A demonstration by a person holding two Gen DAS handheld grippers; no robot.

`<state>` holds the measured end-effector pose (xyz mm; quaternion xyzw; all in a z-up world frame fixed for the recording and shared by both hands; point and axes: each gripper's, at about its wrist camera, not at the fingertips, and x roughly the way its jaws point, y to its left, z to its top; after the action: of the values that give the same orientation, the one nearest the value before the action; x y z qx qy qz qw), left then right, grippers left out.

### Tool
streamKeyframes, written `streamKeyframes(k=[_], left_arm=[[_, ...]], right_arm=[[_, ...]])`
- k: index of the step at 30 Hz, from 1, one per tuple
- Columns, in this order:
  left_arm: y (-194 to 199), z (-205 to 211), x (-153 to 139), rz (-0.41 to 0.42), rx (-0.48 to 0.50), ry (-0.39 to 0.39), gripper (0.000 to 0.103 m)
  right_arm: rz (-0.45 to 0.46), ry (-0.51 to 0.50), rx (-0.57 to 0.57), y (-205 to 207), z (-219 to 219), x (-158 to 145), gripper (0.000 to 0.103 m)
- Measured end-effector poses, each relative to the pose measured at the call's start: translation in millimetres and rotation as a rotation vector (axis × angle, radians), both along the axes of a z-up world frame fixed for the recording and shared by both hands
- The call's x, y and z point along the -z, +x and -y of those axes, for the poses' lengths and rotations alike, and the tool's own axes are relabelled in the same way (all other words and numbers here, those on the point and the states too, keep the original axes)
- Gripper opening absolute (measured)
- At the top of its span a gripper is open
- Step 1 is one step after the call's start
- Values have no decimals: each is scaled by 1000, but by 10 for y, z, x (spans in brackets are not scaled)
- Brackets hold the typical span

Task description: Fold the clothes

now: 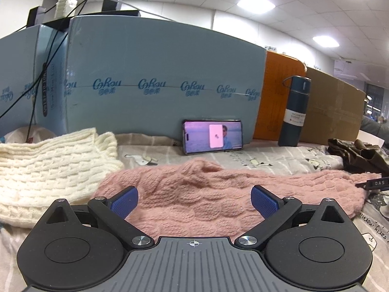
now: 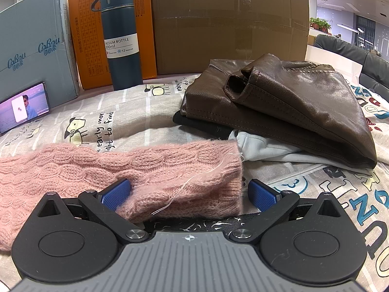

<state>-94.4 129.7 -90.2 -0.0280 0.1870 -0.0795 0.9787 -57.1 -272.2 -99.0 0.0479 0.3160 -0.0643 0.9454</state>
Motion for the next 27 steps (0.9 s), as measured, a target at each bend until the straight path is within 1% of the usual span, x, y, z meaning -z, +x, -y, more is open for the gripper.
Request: streamKeyframes(k=[4, 6, 11, 16, 19, 21, 26, 27], left_arm=[[-40, 220, -54, 31, -30, 108, 101], [-51, 286, -90, 42, -41, 121, 101], [-7, 354, -155, 72, -84, 96, 101], [10, 280, -97, 65, -88, 73, 101], [20, 243, -74, 56, -74, 54, 101], [30, 228, -61, 48, -63, 47, 101], [35, 200, -37, 47, -52, 26, 101], [30, 198, -35, 49, -48, 24, 101]], right_arm=[[0, 0, 0, 0, 1, 1, 103], [0, -1, 0, 1, 2, 1, 103], [-1, -4, 0, 6, 4, 2, 103], [-2, -6, 1, 9, -3, -1, 103], [5, 5, 4, -1, 9, -9, 103], [28, 34, 12, -31, 36, -26, 103], [129, 125, 40, -190, 124, -141, 103], [130, 156, 39, -202, 156, -148, 103]])
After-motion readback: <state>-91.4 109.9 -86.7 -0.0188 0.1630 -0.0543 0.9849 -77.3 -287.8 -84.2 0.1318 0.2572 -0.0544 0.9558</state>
